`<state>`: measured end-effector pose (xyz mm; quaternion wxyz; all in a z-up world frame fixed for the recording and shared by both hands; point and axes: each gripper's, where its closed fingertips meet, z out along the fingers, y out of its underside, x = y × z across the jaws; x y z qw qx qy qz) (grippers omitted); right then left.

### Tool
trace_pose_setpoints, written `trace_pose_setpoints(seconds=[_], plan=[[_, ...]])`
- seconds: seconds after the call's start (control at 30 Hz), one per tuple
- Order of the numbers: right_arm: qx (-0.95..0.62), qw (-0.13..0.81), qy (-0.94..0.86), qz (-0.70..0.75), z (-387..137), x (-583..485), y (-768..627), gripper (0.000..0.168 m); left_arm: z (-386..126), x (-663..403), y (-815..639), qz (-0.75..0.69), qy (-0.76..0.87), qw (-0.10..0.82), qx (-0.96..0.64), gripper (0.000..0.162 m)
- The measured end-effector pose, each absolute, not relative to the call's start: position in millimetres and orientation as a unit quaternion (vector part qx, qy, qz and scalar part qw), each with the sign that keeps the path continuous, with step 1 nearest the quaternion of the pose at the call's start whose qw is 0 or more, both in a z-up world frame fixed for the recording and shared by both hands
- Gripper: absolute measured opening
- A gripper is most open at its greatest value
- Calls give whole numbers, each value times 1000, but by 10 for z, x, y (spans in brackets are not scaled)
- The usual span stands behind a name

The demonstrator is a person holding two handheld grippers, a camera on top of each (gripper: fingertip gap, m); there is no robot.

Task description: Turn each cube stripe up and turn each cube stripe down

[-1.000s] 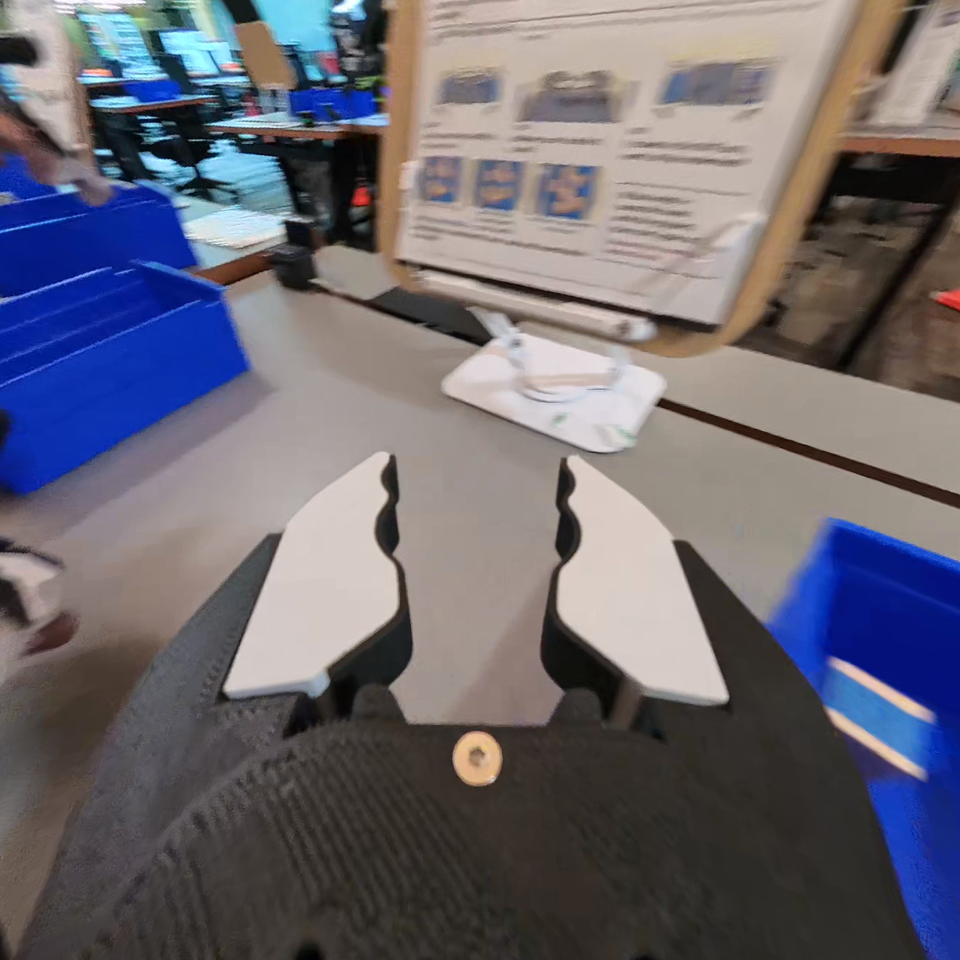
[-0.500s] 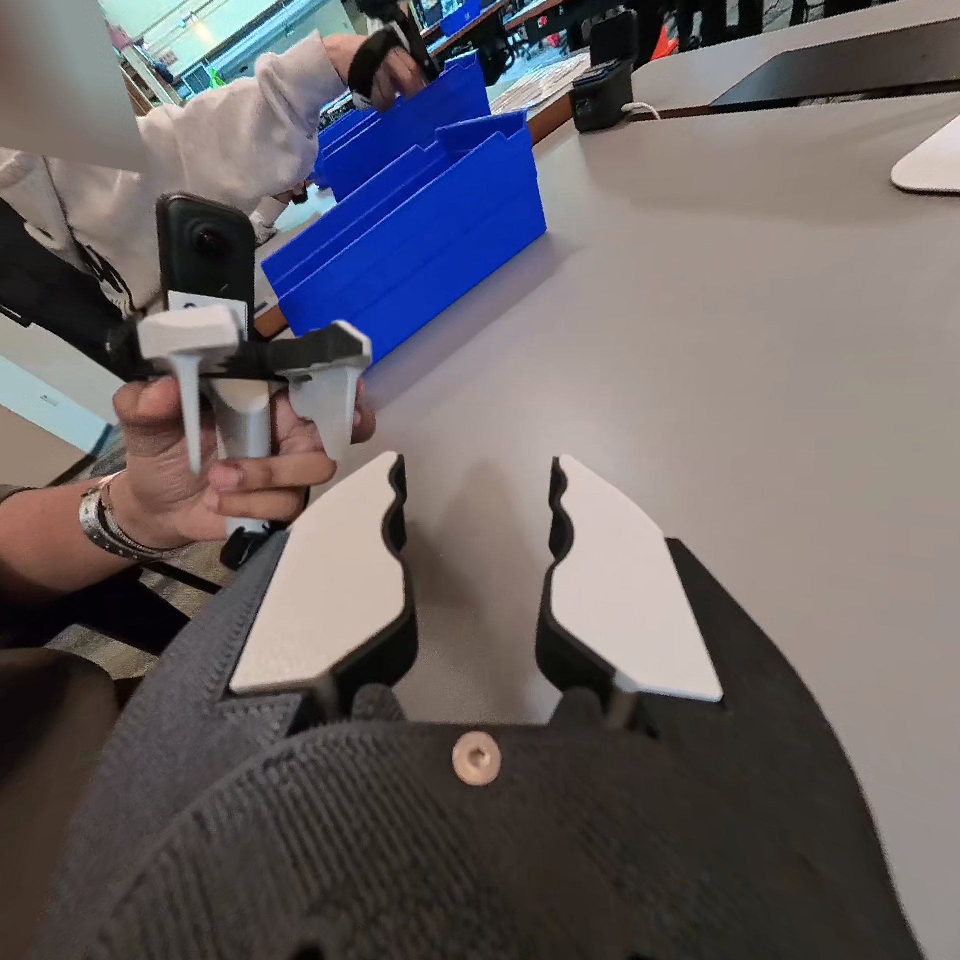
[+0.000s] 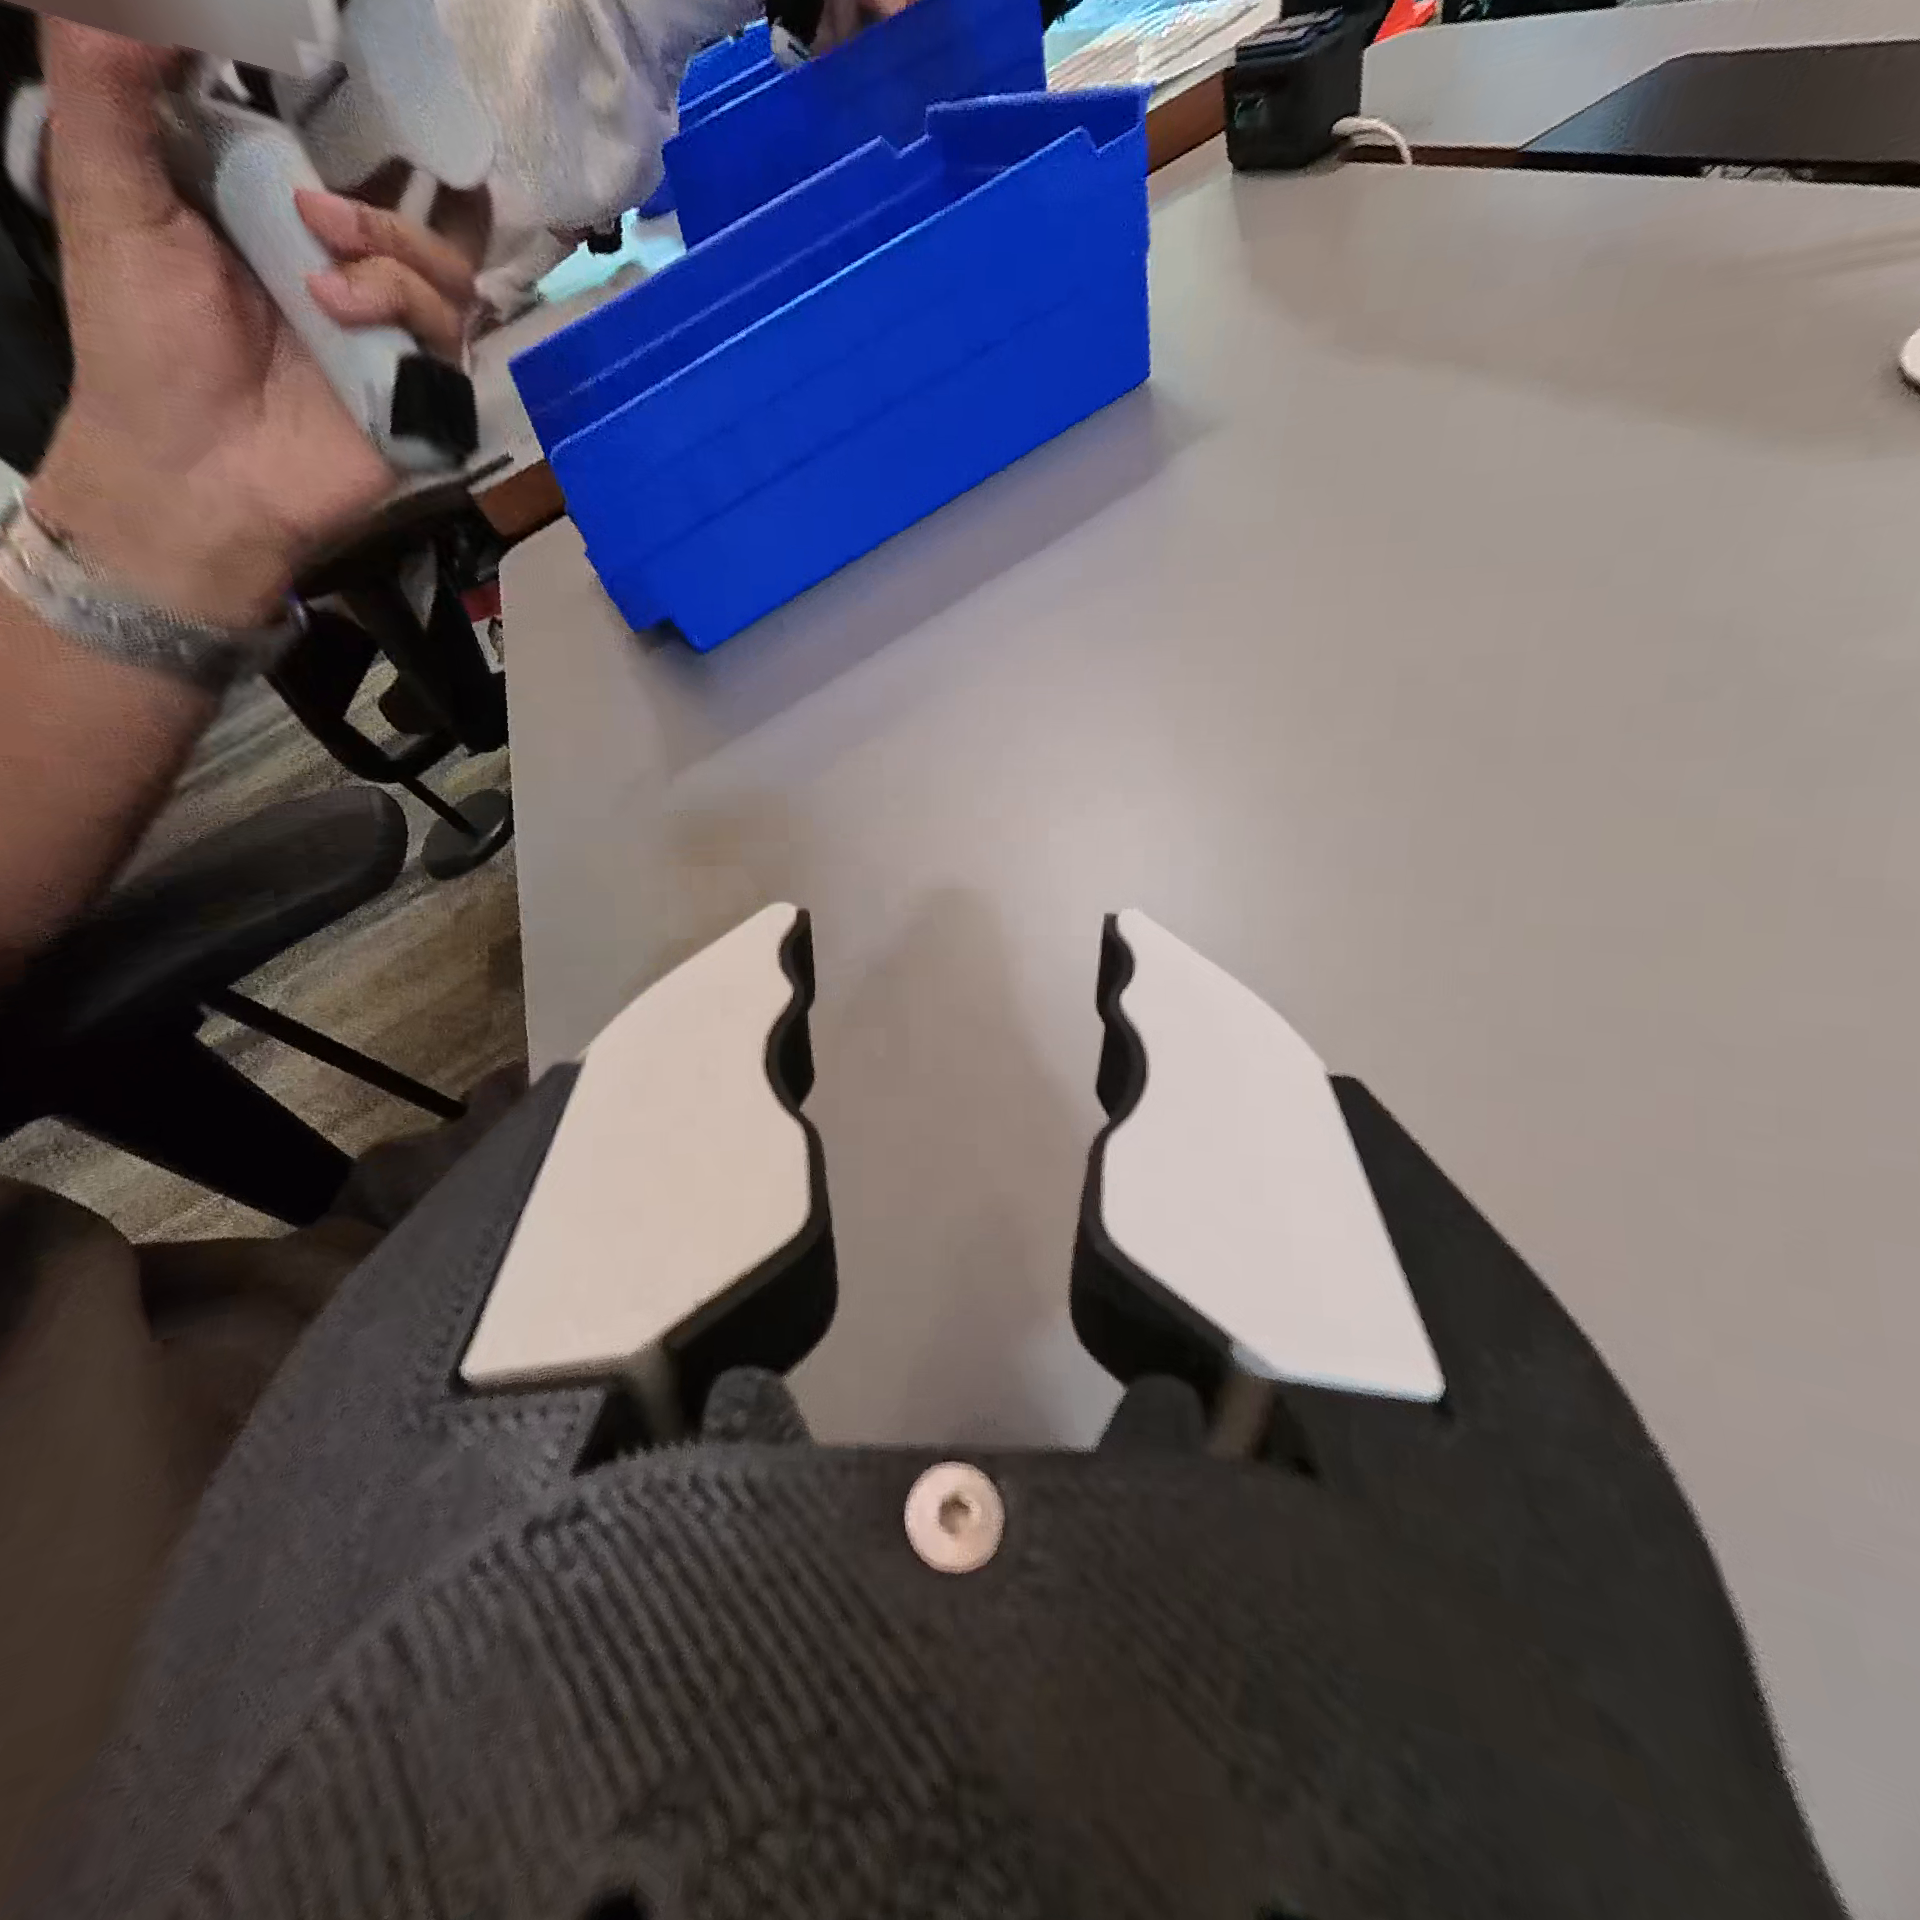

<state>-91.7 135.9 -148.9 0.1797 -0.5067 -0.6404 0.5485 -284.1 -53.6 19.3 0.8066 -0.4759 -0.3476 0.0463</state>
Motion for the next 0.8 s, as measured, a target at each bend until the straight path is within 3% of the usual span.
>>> trace_pose_setpoints(seconds=[0.1,0.23,0.47,0.8], plan=[[-502,172,-647,547,-1527,-913,1302,53,-148,-3451,-1222,141,-449,684,-557,53],[-506,150,-645,553,-1588,-921,1241,53,-922,-3662,-1682,149,-500,489,-699,68],[-518,136,-639,552,-1633,-933,1233,51,-1473,-3702,-1885,214,-490,343,-773,68],[-535,117,-624,558,-1667,-932,1277,47,-1689,-3733,-1975,252,-479,268,-797,70]])
